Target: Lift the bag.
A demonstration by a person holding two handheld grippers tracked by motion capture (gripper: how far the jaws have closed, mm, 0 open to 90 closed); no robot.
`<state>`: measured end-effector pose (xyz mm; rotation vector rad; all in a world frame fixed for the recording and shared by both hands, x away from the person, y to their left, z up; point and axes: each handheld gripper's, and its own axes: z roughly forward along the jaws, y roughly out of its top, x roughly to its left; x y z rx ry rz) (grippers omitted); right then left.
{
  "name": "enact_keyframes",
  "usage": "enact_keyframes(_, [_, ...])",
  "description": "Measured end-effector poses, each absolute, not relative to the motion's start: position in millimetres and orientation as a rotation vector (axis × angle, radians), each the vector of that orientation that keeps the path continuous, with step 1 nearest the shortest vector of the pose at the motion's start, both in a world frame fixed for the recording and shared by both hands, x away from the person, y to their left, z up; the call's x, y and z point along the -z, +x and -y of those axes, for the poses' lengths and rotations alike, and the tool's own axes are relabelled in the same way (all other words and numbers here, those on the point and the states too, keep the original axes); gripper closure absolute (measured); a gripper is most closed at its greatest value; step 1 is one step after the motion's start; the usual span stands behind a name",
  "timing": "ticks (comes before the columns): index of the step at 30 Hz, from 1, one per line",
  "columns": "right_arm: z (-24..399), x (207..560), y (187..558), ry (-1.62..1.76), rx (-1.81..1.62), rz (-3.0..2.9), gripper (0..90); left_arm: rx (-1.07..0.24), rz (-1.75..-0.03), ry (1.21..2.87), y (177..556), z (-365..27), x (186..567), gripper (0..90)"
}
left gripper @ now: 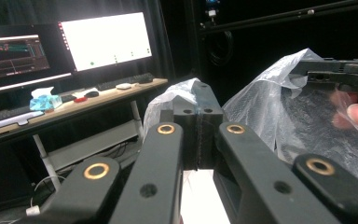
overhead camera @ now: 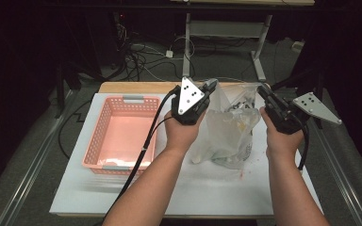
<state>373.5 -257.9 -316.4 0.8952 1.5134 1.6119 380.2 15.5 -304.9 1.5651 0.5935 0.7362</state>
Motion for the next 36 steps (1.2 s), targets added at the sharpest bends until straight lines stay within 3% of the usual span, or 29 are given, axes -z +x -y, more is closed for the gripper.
enact_keyframes(7, [258, 315, 378, 0.900, -1.594, -1.521, 90.0, -0.744, -0.587, 1.569, 380, -18, 301, 88.3])
enact_keyframes(18, [264, 265, 374, 0.835, -1.613, -1.434, 90.0, -0.802, -0.563, 1.528, 388, -21, 256, 88.3])
enact_keyframes(30, [268, 293, 389, 0.907, -1.565, -1.489, 90.0, -0.689, -0.640, 1.613, 391, -27, 300, 86.8])
enact_keyframes(36, [265, 300, 391, 0.911, -1.541, -1.510, 90.0, -0.639, -0.645, 1.621, 372, -42, 318, 74.5])
